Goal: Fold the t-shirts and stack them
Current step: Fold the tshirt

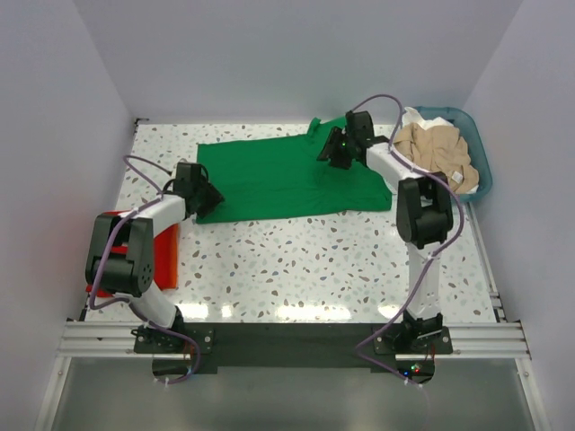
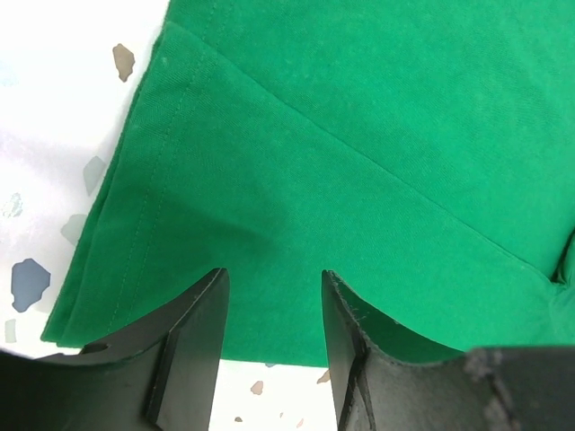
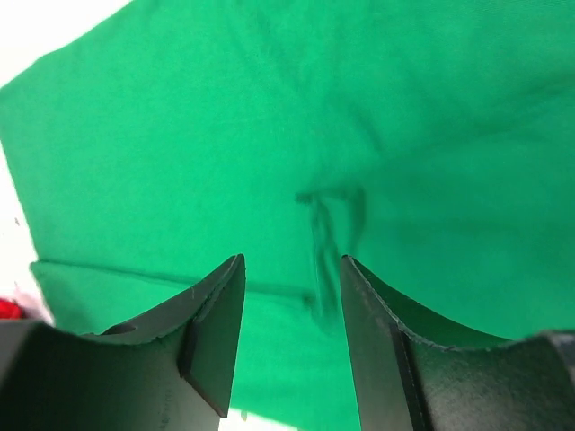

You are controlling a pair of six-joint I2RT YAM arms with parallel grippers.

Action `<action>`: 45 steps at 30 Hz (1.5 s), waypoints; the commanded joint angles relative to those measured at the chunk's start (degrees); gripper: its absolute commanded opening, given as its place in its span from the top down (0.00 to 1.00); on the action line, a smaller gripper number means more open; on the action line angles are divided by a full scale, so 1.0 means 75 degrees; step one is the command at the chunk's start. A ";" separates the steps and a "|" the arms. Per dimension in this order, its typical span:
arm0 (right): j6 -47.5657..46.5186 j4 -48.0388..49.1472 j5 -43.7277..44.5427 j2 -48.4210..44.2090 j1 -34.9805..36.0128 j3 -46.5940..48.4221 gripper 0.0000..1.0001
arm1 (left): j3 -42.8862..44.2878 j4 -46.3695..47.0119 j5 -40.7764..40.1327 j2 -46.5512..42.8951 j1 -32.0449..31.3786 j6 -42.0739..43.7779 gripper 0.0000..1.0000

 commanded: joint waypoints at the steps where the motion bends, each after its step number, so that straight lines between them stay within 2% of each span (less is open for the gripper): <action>1: -0.0258 -0.0128 0.0599 -0.1708 -0.0210 -0.0566 0.50 | 0.0214 0.0378 -0.0274 0.0156 0.0006 -0.0142 0.51; 8: -0.0165 -0.0176 0.1607 -0.3138 -0.0760 -0.2780 0.50 | -0.0278 0.0307 -0.0836 0.0110 -0.0006 -0.0470 0.57; 11: -0.0048 -0.0047 0.1795 -0.3198 -0.0983 -0.3659 0.50 | -0.0547 0.0319 -0.1036 0.0028 -0.0006 -0.0576 0.58; 19: 0.0550 0.0094 0.2100 -0.2706 -0.1101 -0.4715 0.51 | -0.1157 0.0342 -0.1235 -0.0019 -0.0018 -0.0822 0.59; 30: 0.0949 0.0469 0.1843 -0.3689 -0.1511 -0.7011 0.52 | -0.2339 -0.0032 -0.1727 -0.1225 -0.0018 -0.0822 0.59; 36: 0.0914 0.0528 0.1491 -0.5047 -0.1793 -0.8511 0.53 | -0.3090 -0.0418 -0.1880 -0.2455 -0.0018 -0.0799 0.59; 40: 0.1160 0.0271 0.1189 -0.6430 -0.1816 -0.9437 0.56 | -0.3559 -0.0700 -0.1915 -0.3393 -0.0018 -0.0822 0.59; 45: 0.1476 -0.0701 0.0952 -0.8726 -0.1816 -1.0071 0.56 | -0.3946 -0.1040 -0.1716 -0.4530 -0.0018 -0.0869 0.59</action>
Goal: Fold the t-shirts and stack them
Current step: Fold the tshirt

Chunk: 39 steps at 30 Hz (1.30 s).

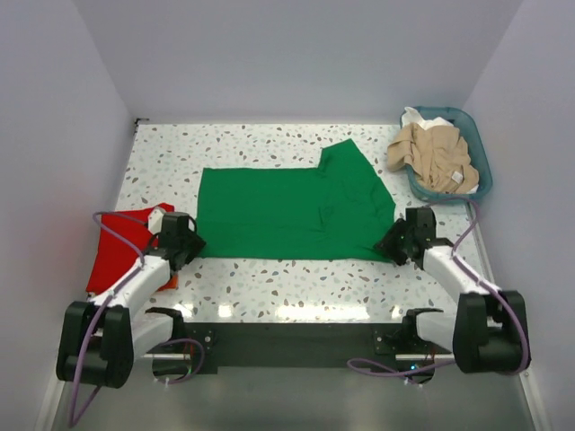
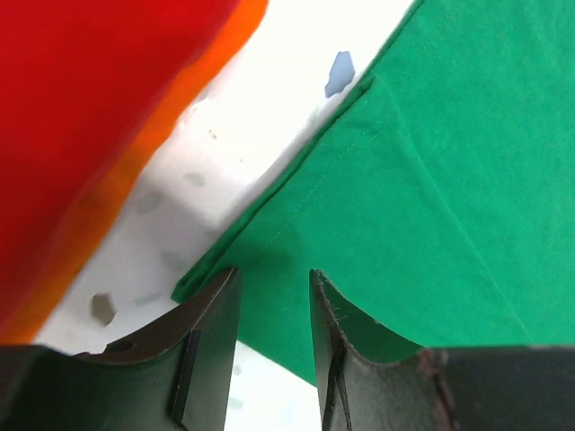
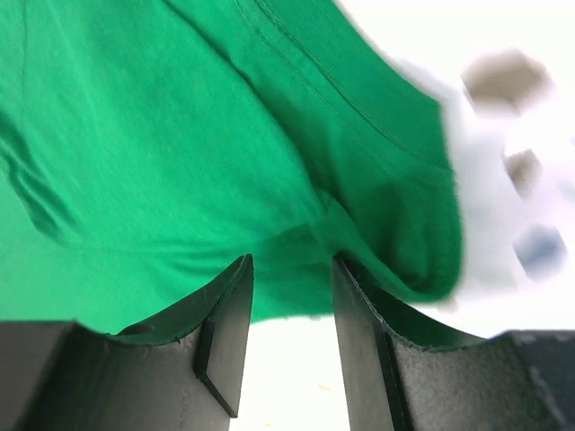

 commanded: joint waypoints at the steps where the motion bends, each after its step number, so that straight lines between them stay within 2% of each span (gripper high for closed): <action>1: 0.0185 -0.1407 0.0019 -0.1241 -0.0047 -0.0294 0.56 | -0.0140 -0.0591 -0.0157 -0.0738 -0.0003 0.0078 0.59; 5: -0.0071 -0.2054 0.0195 -0.2566 -0.0058 0.0021 0.54 | 0.0279 -0.0931 -0.0028 -0.1478 -0.0003 0.0324 0.58; 8: -0.0411 -0.1937 0.0160 -0.2710 -0.0047 0.0732 0.52 | 0.0922 -0.0606 0.0077 -0.1551 -0.0003 0.0615 0.53; 10: -0.0623 -0.1540 -0.0202 -0.2149 -0.0047 0.1435 0.48 | 0.1439 -0.0440 0.0055 -0.0934 -0.0003 0.0897 0.51; 12: -0.1055 -0.1235 -0.0483 -0.1459 -0.0035 0.2104 0.48 | 0.2493 -0.0404 -0.0225 -0.0206 -0.0003 0.1132 0.50; 16: -0.1431 -0.0672 -0.1093 0.0531 0.0070 0.3872 0.48 | 0.4508 -0.0896 -0.0578 0.2309 0.0009 0.1659 0.51; 20: -0.1841 -0.0460 -0.0919 0.1856 0.0258 0.5211 0.48 | 0.6475 -0.1352 -0.0918 0.4037 0.0032 0.2257 0.53; 28: -0.2030 -0.0179 -0.1059 0.3992 0.0316 0.7331 0.50 | 0.9184 -0.1799 -0.1071 0.6825 0.0091 0.2913 0.55; 32: -0.2111 -0.0190 -0.1118 0.4708 0.0328 0.7978 0.51 | 1.0042 -0.2138 -0.1176 0.7683 0.0102 0.2996 0.56; 39: -0.2299 -0.0202 -0.1141 0.5435 0.0317 0.8553 0.51 | 1.0219 -0.2034 -0.1258 0.8339 0.0126 0.2926 0.56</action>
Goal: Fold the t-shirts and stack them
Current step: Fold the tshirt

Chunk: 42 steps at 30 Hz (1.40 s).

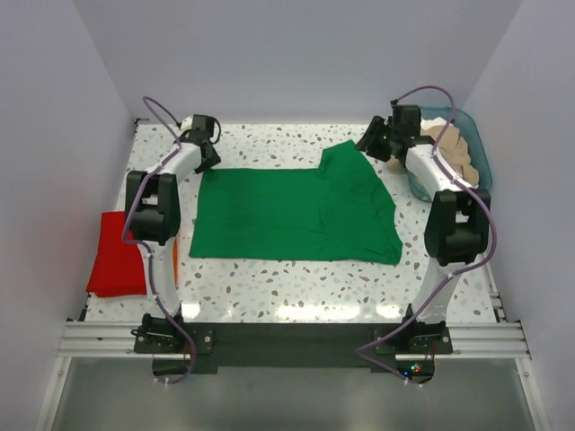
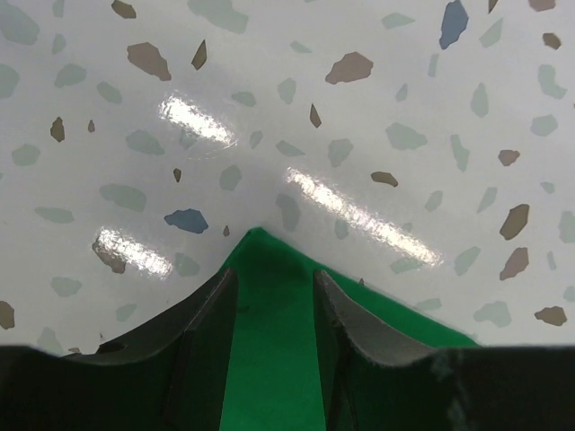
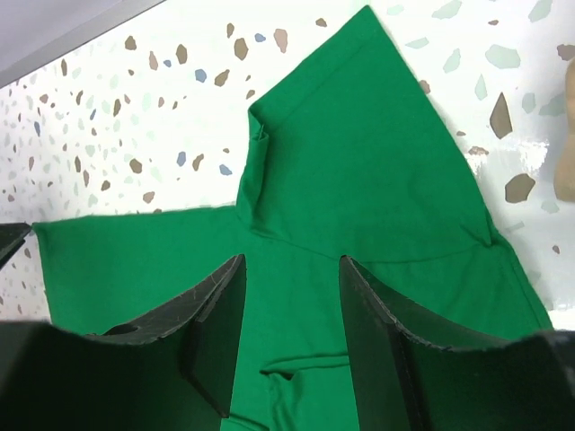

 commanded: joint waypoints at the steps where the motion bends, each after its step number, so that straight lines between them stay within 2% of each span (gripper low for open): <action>1: -0.0291 0.0284 -0.0136 0.0149 0.0045 0.0437 0.51 | 0.0386 -0.0040 -0.0291 0.0245 0.0111 0.0140 0.56; 7: -0.0397 0.0355 -0.0054 0.0395 0.0045 0.0437 0.51 | 0.0480 -0.0063 -0.0291 0.0655 0.0216 0.0105 0.56; 13: -0.0397 0.0414 -0.0007 0.0665 0.0045 0.0542 0.51 | 0.0328 0.0030 -0.0302 0.0585 0.0228 0.0069 0.58; 21: -0.0619 0.0250 0.0298 0.1402 0.0045 0.1302 0.51 | 0.0223 0.0171 -0.0232 0.0444 0.0264 0.0186 0.61; 27: -0.0725 0.0027 0.0649 0.2141 0.0034 0.2228 0.51 | 0.0082 0.0241 -0.0173 0.0421 0.0299 0.0257 0.69; 36: -0.0889 -0.0020 0.1750 0.3477 0.0256 0.3528 0.52 | -0.0223 0.0569 0.0072 0.0386 0.0299 0.0280 0.87; 42: -0.0983 -0.0148 0.2616 0.4215 0.0643 0.4430 0.51 | -0.0316 0.0581 0.0108 0.0386 0.0299 0.0280 0.88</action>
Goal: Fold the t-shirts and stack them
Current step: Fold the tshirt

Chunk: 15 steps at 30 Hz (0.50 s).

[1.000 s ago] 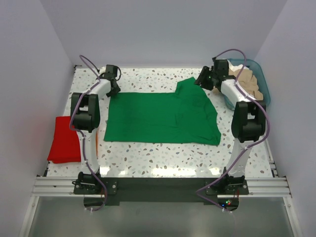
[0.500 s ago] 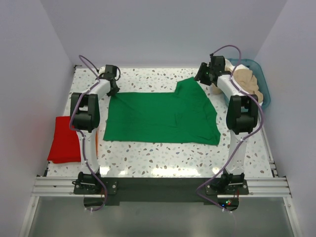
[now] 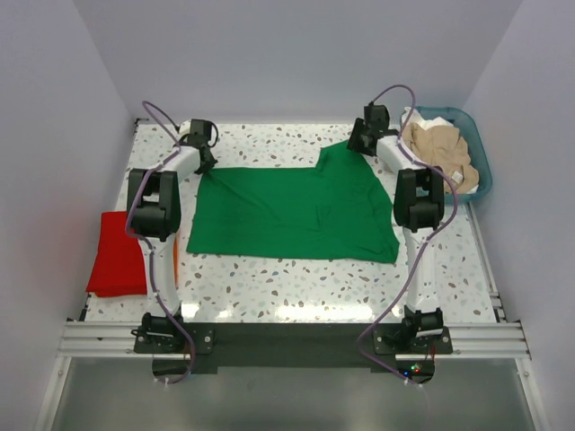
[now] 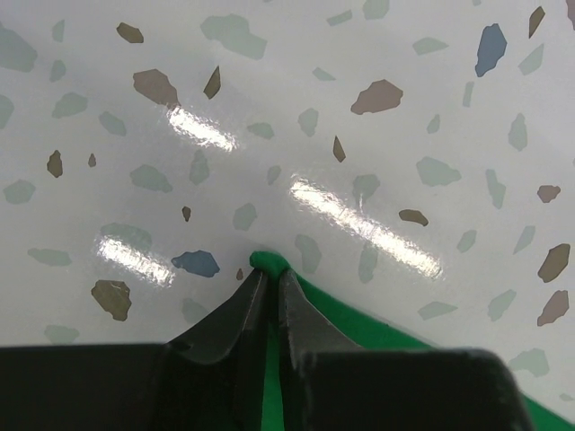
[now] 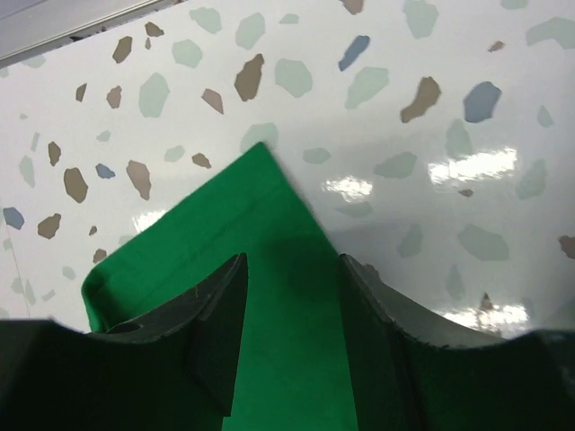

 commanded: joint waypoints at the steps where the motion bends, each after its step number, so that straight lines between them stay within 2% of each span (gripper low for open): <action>1: -0.0286 -0.0102 0.0852 0.0272 0.0322 0.0874 0.51 | -0.0261 0.0024 0.0157 -0.0118 0.0098 0.0100 0.88; 5: -0.0299 -0.0442 0.1414 0.0707 0.0487 0.1519 0.51 | -0.0437 0.0212 0.0216 -0.0270 0.0098 0.0228 0.85; 12: -0.0334 -0.0501 0.1884 0.0918 0.0487 0.1754 0.50 | -0.0578 0.0470 0.0146 -0.0552 0.0098 0.0486 0.63; 15: -0.0369 -0.0384 0.1942 0.0895 0.0487 0.1696 0.50 | -0.0554 0.0563 0.0192 -0.0669 0.0098 0.0568 0.59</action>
